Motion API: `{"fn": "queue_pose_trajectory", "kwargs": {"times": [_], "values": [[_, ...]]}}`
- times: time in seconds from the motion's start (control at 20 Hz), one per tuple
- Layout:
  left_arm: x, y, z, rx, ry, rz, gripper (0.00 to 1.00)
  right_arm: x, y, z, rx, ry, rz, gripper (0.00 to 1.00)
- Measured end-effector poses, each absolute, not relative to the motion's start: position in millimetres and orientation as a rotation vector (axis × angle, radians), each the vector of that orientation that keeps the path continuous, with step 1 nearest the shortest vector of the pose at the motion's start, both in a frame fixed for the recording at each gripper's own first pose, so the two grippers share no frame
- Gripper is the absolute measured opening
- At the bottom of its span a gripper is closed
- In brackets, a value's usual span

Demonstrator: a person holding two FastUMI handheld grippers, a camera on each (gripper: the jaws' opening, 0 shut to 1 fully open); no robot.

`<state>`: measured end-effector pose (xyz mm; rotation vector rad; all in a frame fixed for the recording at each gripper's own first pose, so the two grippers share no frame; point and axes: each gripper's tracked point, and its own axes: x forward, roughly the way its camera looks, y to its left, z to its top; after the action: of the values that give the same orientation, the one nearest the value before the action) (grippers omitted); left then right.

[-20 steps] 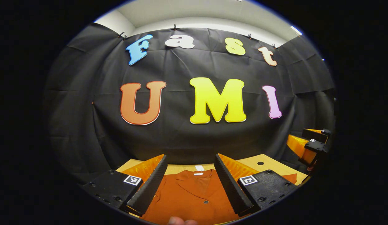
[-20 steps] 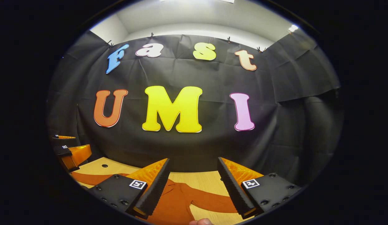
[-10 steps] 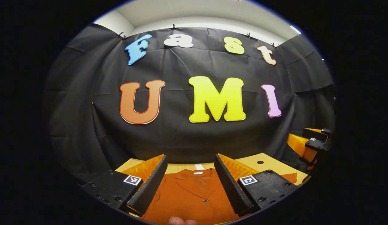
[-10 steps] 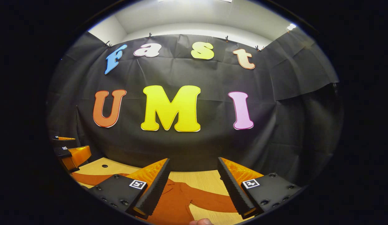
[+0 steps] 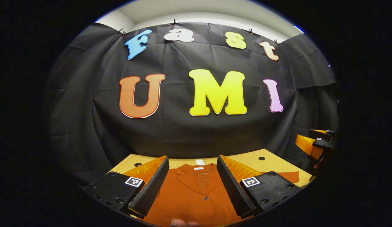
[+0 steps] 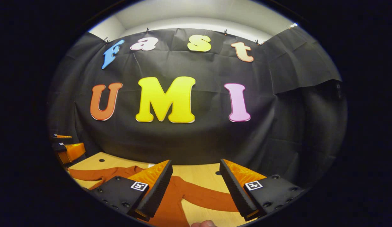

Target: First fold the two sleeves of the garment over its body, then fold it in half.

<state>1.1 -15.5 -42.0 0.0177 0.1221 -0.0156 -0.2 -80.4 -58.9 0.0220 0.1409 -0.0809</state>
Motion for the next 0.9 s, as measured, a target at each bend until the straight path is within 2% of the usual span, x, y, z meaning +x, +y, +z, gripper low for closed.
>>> {"fn": "queue_pose_trajectory", "kwargs": {"times": [0.2, 0.5, 0.9], "values": [[-1, -25, -63, 0.02, 0.19, -0.027, 0.98, -8, -146, -115, 0.054, 0.264, -0.181, 0.95], [-12, -42, -89, 0.062, 0.286, -0.028, 0.98, -22, -229, -233, 0.12, 0.509, -0.34, 0.95], [-17, -61, -97, 0.088, 0.351, 0.009, 0.98, -24, -272, -333, 0.127, 0.693, -0.397, 0.96]]}}
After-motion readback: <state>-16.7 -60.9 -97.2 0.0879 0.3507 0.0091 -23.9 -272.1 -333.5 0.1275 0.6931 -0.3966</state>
